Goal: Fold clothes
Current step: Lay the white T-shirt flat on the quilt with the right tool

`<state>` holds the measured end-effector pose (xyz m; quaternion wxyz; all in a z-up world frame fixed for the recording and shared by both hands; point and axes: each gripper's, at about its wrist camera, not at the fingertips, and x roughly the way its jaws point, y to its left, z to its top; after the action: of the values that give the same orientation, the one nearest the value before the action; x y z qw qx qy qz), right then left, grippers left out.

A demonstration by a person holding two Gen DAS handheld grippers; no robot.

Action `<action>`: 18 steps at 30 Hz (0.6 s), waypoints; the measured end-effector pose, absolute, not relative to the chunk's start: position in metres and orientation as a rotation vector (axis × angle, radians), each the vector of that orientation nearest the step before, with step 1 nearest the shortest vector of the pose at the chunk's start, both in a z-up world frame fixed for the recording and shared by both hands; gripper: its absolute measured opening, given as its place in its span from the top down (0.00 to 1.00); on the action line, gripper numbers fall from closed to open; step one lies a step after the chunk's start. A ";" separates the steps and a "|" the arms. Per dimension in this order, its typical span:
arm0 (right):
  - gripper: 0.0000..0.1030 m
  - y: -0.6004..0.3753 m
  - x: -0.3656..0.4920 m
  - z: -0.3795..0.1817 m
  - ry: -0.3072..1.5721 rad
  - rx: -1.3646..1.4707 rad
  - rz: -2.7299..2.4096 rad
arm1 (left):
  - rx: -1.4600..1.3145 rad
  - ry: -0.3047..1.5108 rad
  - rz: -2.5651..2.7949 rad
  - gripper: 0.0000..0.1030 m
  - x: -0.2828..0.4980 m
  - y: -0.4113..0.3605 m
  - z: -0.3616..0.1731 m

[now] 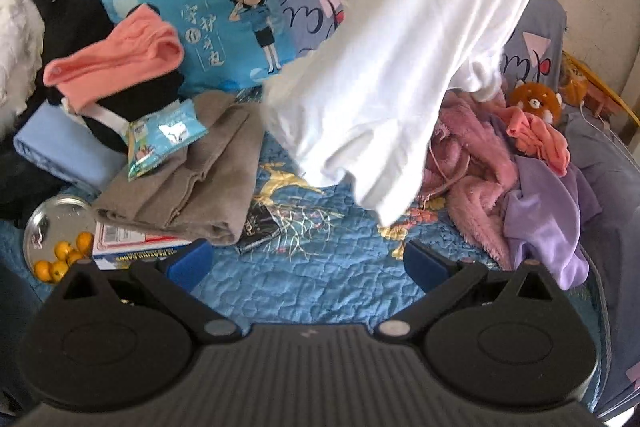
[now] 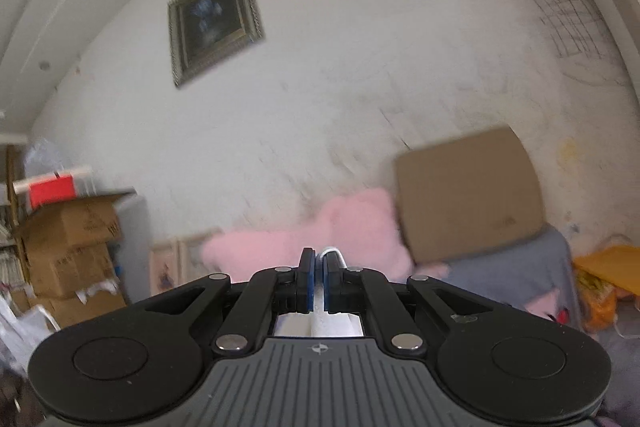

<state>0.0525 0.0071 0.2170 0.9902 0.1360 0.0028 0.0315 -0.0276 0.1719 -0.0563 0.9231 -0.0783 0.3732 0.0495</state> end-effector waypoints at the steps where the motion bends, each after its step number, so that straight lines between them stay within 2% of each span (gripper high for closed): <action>1: 0.96 0.000 0.053 0.199 0.048 0.258 0.056 | -0.157 0.772 0.101 0.00 -0.027 0.171 -0.058; 4: 0.96 -0.014 0.051 0.134 0.187 0.178 0.037 | -0.136 0.781 0.098 0.00 -0.026 0.164 -0.062; 10: 0.96 -0.039 0.017 -0.032 0.501 0.051 0.005 | -0.101 0.796 0.097 0.00 -0.025 0.152 -0.070; 18: 0.95 -0.084 -0.061 -0.185 0.809 0.109 -0.146 | -0.076 0.844 0.123 0.00 -0.017 0.147 -0.090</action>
<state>-0.0614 -0.0836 -0.1849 0.9153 0.0530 0.3929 -0.0708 -0.0170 0.1474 -0.0903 0.9097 -0.0369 0.4092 0.0597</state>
